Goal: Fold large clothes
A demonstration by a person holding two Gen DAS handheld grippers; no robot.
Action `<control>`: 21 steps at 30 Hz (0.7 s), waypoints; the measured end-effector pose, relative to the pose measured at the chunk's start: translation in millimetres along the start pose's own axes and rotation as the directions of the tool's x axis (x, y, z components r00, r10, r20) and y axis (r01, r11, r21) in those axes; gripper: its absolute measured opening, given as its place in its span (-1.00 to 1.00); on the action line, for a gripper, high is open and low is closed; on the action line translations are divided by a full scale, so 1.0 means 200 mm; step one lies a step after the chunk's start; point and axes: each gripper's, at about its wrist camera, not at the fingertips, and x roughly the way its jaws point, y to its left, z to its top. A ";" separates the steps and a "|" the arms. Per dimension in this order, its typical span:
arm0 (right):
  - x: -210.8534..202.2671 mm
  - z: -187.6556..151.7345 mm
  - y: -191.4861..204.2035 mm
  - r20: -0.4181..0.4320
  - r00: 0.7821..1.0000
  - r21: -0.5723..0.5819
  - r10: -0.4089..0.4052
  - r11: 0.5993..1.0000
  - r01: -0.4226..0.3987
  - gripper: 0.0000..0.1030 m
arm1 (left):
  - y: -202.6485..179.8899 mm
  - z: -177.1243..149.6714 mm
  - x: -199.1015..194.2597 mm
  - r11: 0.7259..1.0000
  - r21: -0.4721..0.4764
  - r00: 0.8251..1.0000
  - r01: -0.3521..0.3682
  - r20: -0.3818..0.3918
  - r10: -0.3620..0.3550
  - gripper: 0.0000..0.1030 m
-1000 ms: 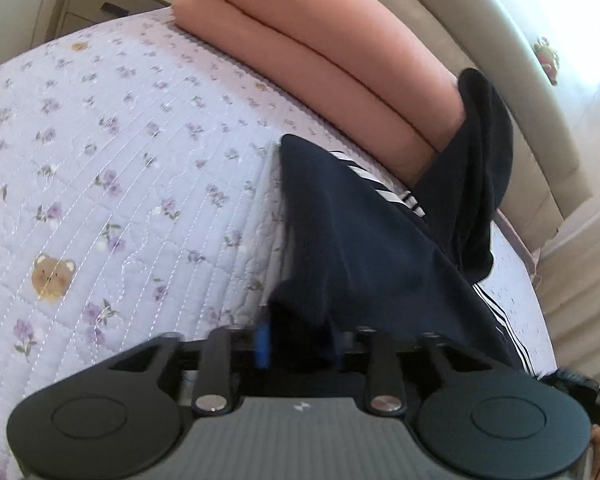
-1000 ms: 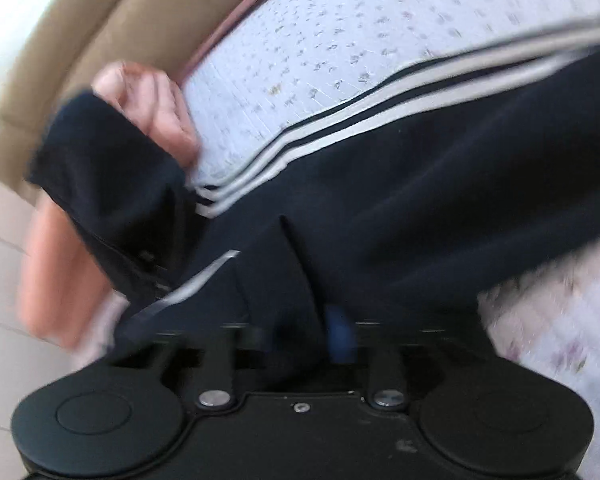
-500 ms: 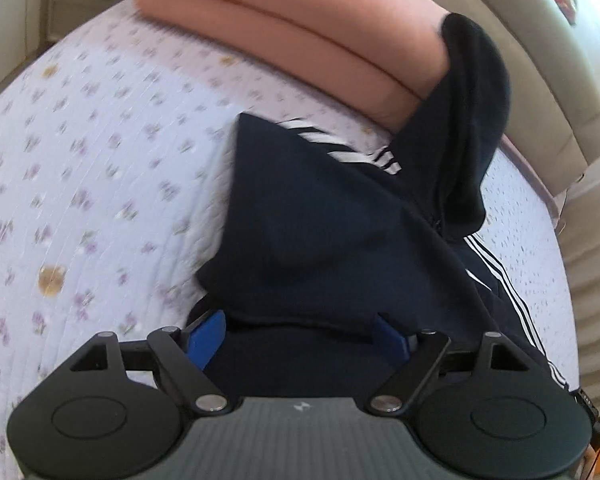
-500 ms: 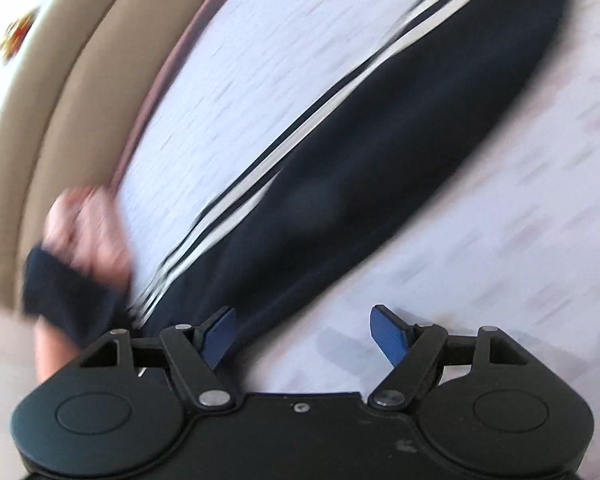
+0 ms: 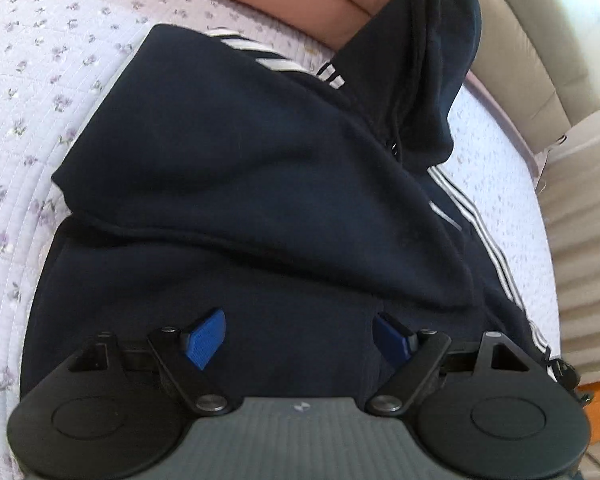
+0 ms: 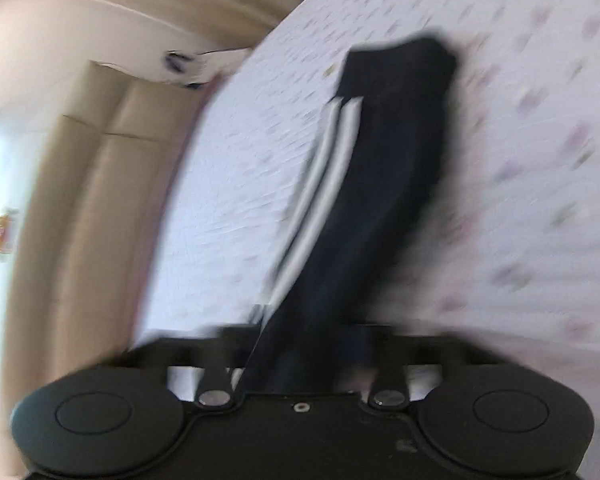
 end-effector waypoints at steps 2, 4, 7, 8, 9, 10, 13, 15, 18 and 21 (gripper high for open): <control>-0.11 -0.02 0.02 0.031 0.998 -0.073 0.062 0.996 -0.060 -0.85 | 0.02 -0.01 0.00 1.000 -0.008 1.000 -0.003 0.001 0.003 0.60; -0.19 -0.03 0.01 0.031 0.999 -0.118 0.043 0.992 -0.040 -0.84 | 0.03 0.00 -0.01 1.000 -0.019 1.000 -0.004 -0.004 0.004 0.60; -0.13 -0.01 -0.08 -0.007 0.998 -0.051 -0.067 0.996 0.067 -0.19 | 0.04 0.01 0.01 1.000 -0.018 1.000 -0.017 -0.016 0.017 0.60; -0.11 0.00 -0.12 -0.008 1.000 0.001 -0.028 1.000 0.028 -0.02 | 0.04 0.02 0.01 1.000 -0.016 1.000 -0.013 -0.014 0.013 0.60; -0.10 0.01 -0.16 0.014 1.000 0.068 0.026 0.997 -0.027 0.33 | 0.04 0.01 0.00 1.000 -0.015 1.000 -0.006 -0.008 0.006 0.60; -0.09 0.03 -0.20 0.051 0.995 0.135 0.086 0.987 -0.092 0.47 | 0.04 0.01 -0.01 1.000 -0.014 1.000 0.005 0.001 -0.005 0.60; -0.06 0.08 -0.23 0.118 0.987 0.207 0.105 0.970 -0.127 0.57 | 0.04 0.01 -0.03 1.000 -0.011 1.000 0.027 0.017 -0.027 0.61; -0.04 0.10 -0.18 0.128 0.990 0.198 0.061 0.976 -0.086 0.34 | 0.05 0.01 -0.03 1.000 -0.014 1.000 0.020 0.020 -0.020 0.60; -0.03 0.14 -0.06 0.123 0.992 0.086 -0.018 0.996 0.007 -0.81 | 0.07 0.01 -0.04 1.000 -0.022 0.999 0.020 0.033 -0.019 0.60; -0.11 0.17 0.07 0.175 0.984 -0.012 0.041 0.999 -0.039 -0.82 | 0.09 0.01 -0.06 1.000 -0.019 0.999 0.025 0.045 -0.024 0.60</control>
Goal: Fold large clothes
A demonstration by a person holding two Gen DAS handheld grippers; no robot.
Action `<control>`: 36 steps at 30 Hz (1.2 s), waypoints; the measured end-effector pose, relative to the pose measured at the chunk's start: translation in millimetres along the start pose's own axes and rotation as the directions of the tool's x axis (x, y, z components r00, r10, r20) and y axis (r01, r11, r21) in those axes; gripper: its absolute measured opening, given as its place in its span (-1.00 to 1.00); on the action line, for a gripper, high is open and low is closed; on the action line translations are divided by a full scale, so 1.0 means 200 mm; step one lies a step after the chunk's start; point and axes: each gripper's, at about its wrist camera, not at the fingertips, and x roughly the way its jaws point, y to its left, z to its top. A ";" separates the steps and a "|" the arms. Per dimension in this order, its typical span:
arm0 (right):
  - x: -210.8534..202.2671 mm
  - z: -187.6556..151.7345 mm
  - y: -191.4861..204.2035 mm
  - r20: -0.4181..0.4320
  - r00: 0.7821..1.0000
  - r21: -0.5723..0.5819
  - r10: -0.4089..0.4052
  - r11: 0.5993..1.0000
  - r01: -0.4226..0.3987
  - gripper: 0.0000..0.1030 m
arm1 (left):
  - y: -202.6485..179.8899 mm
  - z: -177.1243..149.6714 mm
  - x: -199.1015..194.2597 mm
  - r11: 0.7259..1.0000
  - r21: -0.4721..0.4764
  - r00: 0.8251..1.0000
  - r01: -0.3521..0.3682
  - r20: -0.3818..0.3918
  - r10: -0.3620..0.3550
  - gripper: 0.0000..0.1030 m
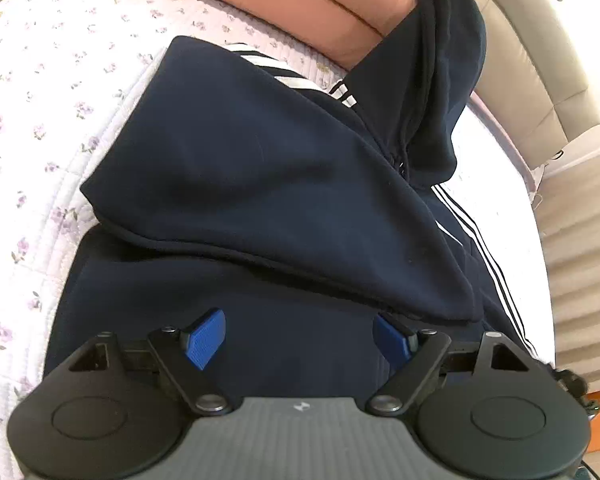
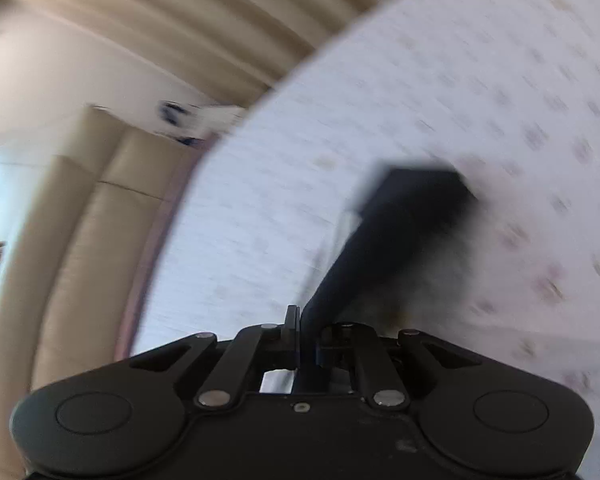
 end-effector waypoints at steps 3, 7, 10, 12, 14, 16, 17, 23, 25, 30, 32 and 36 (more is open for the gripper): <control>-0.08 0.05 0.18 0.035 0.994 -0.008 0.105 0.994 -0.104 -0.82 | 0.00 0.00 -0.03 1.000 0.022 1.000 -0.008 0.026 0.007 0.61; -0.19 0.04 0.59 0.025 0.942 -0.031 0.336 0.942 -0.335 -0.82 | -0.01 0.00 -0.09 0.997 0.066 0.997 -0.034 0.072 0.029 0.61; -0.33 -0.10 1.00 -0.052 0.846 -0.099 0.531 0.840 -0.533 -0.82 | -0.01 0.00 -0.16 0.993 0.093 0.992 -0.069 0.115 0.059 0.61; -0.47 -0.26 1.27 -0.132 0.775 -0.185 0.618 0.753 -0.632 -0.82 | 0.00 0.01 -0.21 0.994 0.096 0.989 -0.047 0.148 0.033 0.61; -0.59 -0.48 1.49 -0.207 0.703 -0.276 0.680 0.649 -0.709 -0.82 | 0.03 0.02 -0.25 0.996 0.087 0.985 -0.016 0.170 0.001 0.61; -0.69 -0.76 1.66 -0.302 0.622 -0.312 0.722 0.542 -0.780 -0.82 | 0.07 0.03 -0.30 0.997 0.073 0.980 0.015 0.197 -0.029 0.65; -0.74 -0.89 1.72 -0.343 0.595 -0.318 0.727 0.506 -0.802 -0.82 | 0.09 0.04 -0.32 0.998 0.065 0.977 0.022 0.209 -0.035 0.66; -0.59 -1.99 1.76 -0.708 0.580 -0.419 0.403 0.421 -0.805 -0.83 | 0.27 0.02 -0.43 1.000 -0.007 0.963 0.012 0.271 -0.010 0.67; -0.46 -2.31 1.62 -0.786 0.579 -0.453 0.219 0.433 -0.779 -0.83 | 0.34 0.00 -0.46 0.999 -0.036 0.961 0.015 0.276 -0.005 0.68; -0.25 -2.65 1.32 -0.849 0.528 -0.462 -0.022 0.514 -0.722 -0.56 | 0.47 -0.03 -0.47 0.996 -0.091 0.964 0.004 0.266 0.020 0.68; -0.22 -2.65 1.31 -0.869 0.494 -0.418 -0.006 0.542 -0.729 -0.04 | 0.50 -0.05 -0.48 0.995 -0.096 0.965 0.010 0.261 0.015 0.68; -0.14 -2.59 1.33 -0.900 0.433 -0.300 0.059 0.636 -0.711 0.50 | 0.54 -0.05 -0.48 0.995 -0.101 0.965 0.014 0.260 0.012 0.68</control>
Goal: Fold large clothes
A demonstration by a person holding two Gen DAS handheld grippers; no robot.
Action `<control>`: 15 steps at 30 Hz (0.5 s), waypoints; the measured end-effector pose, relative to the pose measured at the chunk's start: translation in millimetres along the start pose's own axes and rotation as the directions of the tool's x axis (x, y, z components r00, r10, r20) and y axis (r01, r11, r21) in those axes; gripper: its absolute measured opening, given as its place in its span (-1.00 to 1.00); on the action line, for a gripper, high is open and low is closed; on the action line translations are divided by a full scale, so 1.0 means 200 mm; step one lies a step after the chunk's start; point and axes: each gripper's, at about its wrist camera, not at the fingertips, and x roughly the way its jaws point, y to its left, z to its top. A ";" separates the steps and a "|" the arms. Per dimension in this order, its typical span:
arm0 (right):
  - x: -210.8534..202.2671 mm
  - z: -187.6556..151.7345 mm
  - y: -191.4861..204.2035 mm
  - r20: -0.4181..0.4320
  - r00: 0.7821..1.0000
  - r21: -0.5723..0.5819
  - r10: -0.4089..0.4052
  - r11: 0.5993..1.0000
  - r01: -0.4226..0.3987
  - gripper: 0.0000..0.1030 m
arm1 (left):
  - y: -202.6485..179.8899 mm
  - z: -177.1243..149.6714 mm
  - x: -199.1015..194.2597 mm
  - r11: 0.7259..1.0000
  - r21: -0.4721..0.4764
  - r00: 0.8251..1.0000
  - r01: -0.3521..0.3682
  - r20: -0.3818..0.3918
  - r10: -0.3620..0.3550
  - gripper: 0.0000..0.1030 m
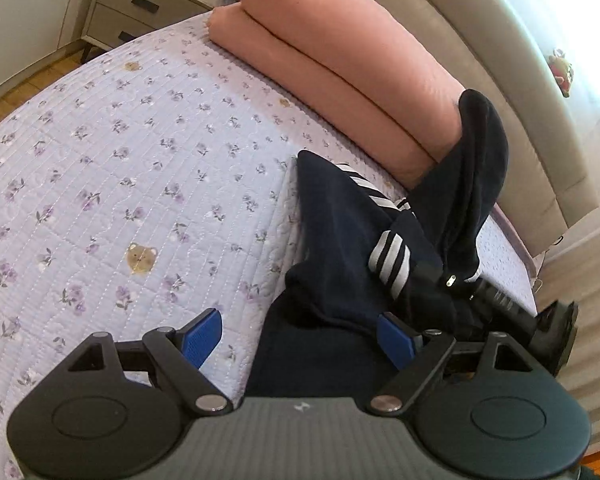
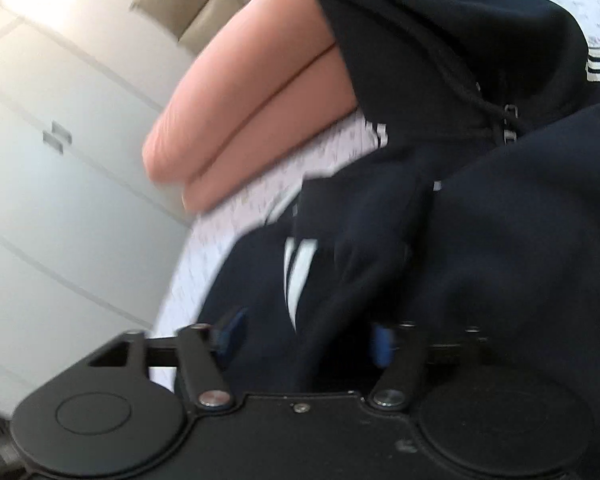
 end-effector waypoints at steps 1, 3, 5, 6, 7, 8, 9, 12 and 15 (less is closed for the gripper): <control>0.01 0.03 0.00 0.005 1.000 0.026 0.002 1.000 -0.002 0.25 | 0.01 0.00 0.00 1.000 -0.007 1.000 0.000 0.002 0.000 0.68; -0.03 0.07 0.04 0.062 0.998 0.022 -0.023 1.000 0.022 -0.85 | 0.01 0.00 0.01 1.000 -0.019 1.000 0.006 0.010 -0.006 0.68; -0.16 0.08 0.20 0.205 0.978 -0.093 0.042 0.995 -0.023 -0.85 | 0.01 0.00 -0.01 1.000 -0.017 0.999 0.021 0.029 -0.021 0.68; -0.24 0.08 0.32 0.266 0.960 -0.212 0.088 0.977 -0.031 -0.85 | 0.01 0.00 -0.02 1.000 -0.013 0.999 0.028 0.040 -0.027 0.68; -0.29 0.07 0.42 0.300 0.947 -0.326 0.111 0.945 -0.007 -0.85 | 0.01 0.00 -0.02 1.000 -0.010 0.998 0.028 0.047 -0.028 0.68; -0.32 0.05 0.53 0.325 0.938 -0.445 0.118 0.895 0.041 -0.85 | 0.00 0.01 -0.02 1.000 -0.008 0.998 0.027 0.055 -0.026 0.68; -0.32 0.02 0.61 0.331 0.938 -0.523 0.105 0.847 0.090 -0.82 | 0.01 0.01 -0.03 1.000 -0.007 0.998 0.024 0.063 -0.023 0.68; -0.12 -0.08 0.70 0.156 0.988 -0.672 -0.021 0.730 0.121 0.43 | 0.01 0.01 -0.02 0.999 -0.024 0.997 0.022 0.072 -0.021 0.68; 0.03 -0.19 0.64 -0.049 0.991 -0.676 -0.122 0.735 0.058 0.63 | 0.00 0.02 -0.02 1.000 -0.008 0.998 0.013 0.065 -0.012 0.69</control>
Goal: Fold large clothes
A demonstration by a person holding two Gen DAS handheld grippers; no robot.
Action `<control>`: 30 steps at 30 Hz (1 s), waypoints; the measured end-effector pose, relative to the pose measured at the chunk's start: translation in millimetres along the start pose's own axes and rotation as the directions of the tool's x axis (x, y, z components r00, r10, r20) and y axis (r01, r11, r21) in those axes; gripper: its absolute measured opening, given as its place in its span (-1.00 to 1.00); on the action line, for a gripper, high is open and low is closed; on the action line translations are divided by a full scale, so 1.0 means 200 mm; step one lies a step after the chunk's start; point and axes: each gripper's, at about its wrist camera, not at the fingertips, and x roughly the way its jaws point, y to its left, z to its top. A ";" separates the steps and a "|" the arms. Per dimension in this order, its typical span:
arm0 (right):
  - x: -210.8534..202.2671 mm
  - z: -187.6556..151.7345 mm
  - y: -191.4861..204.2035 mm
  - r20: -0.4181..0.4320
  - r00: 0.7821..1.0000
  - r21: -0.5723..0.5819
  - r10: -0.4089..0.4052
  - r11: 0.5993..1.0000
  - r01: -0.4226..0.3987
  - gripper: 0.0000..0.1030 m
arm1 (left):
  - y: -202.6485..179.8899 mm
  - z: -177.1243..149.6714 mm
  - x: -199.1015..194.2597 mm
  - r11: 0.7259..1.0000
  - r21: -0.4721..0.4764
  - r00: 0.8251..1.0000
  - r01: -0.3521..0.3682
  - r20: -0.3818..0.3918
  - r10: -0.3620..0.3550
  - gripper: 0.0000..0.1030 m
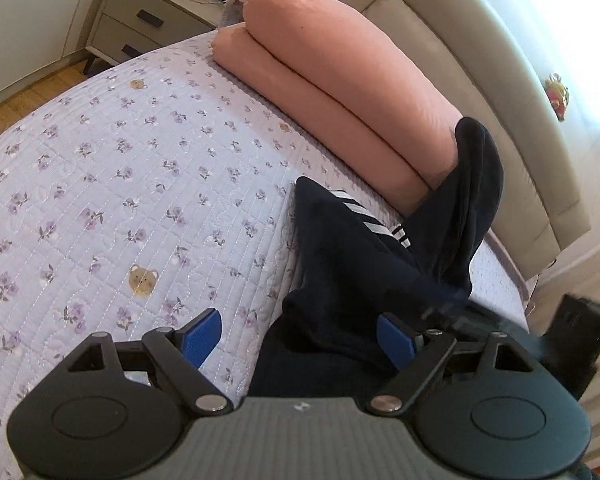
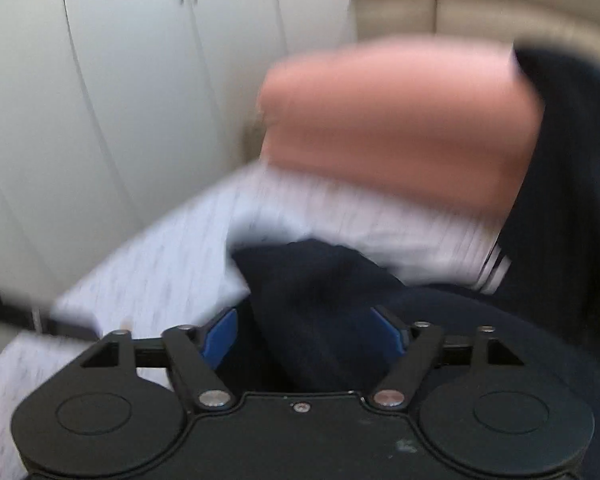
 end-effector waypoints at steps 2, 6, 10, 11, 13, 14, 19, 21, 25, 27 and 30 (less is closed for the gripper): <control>-0.05 -0.07 -0.04 -0.020 0.999 0.061 0.032 0.998 -0.031 0.66 | -0.02 0.01 0.01 0.999 0.041 1.000 -0.026 -0.010 0.027 0.70; -0.21 -0.11 -0.21 -0.010 1.000 0.134 0.006 0.991 -0.005 0.78 | -0.13 0.05 0.11 0.987 0.155 0.998 -0.036 -0.048 0.044 0.71; -0.37 -0.15 -0.50 -0.043 0.979 0.167 -0.201 0.964 0.205 0.86 | -0.33 0.09 0.30 0.943 0.331 0.995 -0.042 -0.072 0.069 0.77; -0.40 -0.18 -0.56 -0.058 0.970 0.178 -0.237 0.953 0.244 0.86 | -0.38 0.10 0.36 0.924 0.380 0.994 -0.034 -0.079 0.069 0.77; -0.47 -0.22 -0.70 -0.093 0.951 0.205 -0.295 0.929 0.308 0.86 | -0.47 0.10 0.48 0.893 0.450 0.994 -0.028 -0.085 0.073 0.77; -0.51 -0.25 -0.75 -0.102 0.944 0.208 -0.314 0.921 0.328 0.86 | -0.49 0.11 0.55 0.887 0.459 0.992 -0.046 -0.082 0.094 0.78; -0.49 -0.49 -0.98 -0.282 0.888 0.253 -0.364 0.864 0.435 0.96 | -0.39 0.12 0.79 0.851 0.445 0.935 -0.280 -0.073 0.346 1.00; -0.52 -0.61 -1.01 -0.214 0.915 0.275 -0.342 0.878 0.392 1.00 | -0.37 0.05 0.78 0.823 0.502 0.949 -0.267 -0.011 0.315 1.00; -0.50 -0.60 -0.95 -0.243 0.895 0.198 -0.374 0.884 0.423 1.00 | -0.37 0.04 0.78 0.807 0.527 0.947 -0.265 -0.015 0.321 1.00; -0.51 -0.55 -0.97 -0.312 0.887 0.202 -0.340 0.889 0.412 1.00 | -0.37 0.05 0.77 0.814 0.522 0.946 -0.255 -0.038 0.321 1.00; -0.53 -0.37 -1.02 -0.351 0.877 0.241 -0.330 0.873 0.425 0.93 | -0.37 0.05 0.77 0.803 0.539 0.942 -0.255 -0.048 0.332 1.00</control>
